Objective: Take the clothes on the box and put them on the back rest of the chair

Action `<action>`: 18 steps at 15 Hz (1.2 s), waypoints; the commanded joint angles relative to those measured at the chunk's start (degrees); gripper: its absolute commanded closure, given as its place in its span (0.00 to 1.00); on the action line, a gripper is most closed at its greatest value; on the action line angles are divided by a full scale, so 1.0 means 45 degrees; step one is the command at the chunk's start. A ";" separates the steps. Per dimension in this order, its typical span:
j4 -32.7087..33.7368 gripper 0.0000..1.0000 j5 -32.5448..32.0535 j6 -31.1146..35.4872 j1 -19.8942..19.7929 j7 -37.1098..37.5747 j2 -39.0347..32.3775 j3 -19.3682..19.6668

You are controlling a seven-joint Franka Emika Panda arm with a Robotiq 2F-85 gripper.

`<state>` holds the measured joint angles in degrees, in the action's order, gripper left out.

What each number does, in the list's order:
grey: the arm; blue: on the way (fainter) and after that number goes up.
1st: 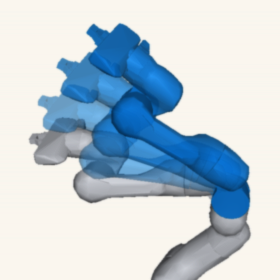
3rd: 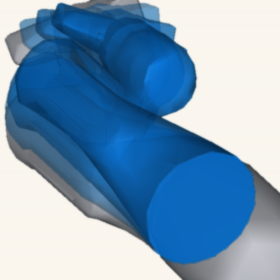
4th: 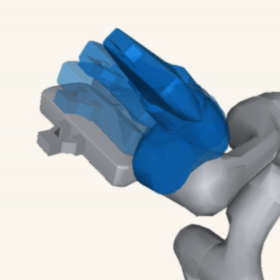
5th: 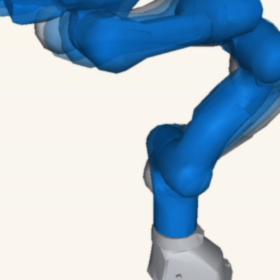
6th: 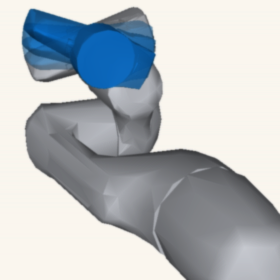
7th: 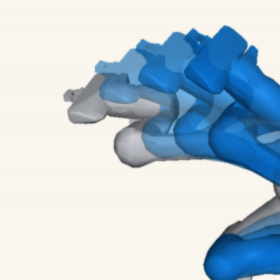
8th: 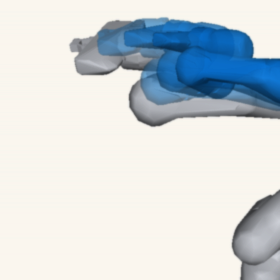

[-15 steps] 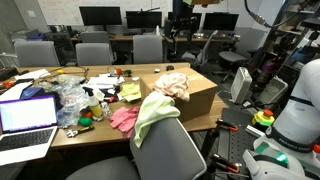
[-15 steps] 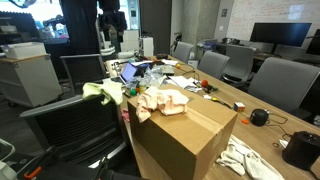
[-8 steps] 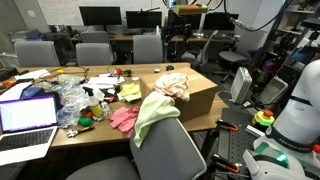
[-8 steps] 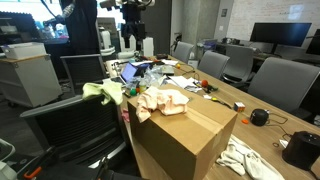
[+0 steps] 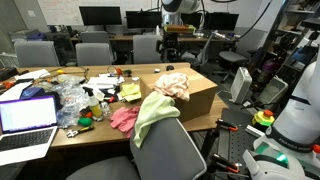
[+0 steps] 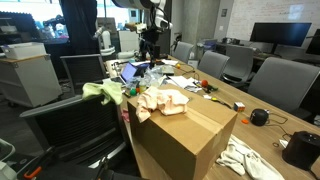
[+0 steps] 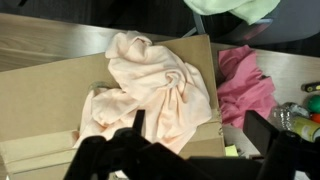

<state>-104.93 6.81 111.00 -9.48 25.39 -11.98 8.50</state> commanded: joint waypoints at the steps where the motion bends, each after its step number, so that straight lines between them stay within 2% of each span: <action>1: 0.1026 0.00 0.0530 0.0005 -0.0067 0.0262 -0.1471 0.0222; 9: 0.0643 0.00 0.1583 0.0226 -0.0158 0.0665 -0.2874 0.0320; 18: -0.0083 0.00 0.3377 0.0348 -0.0518 0.0442 -0.3094 0.0254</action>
<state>-104.35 19.51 111.84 -11.61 27.93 -26.43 9.54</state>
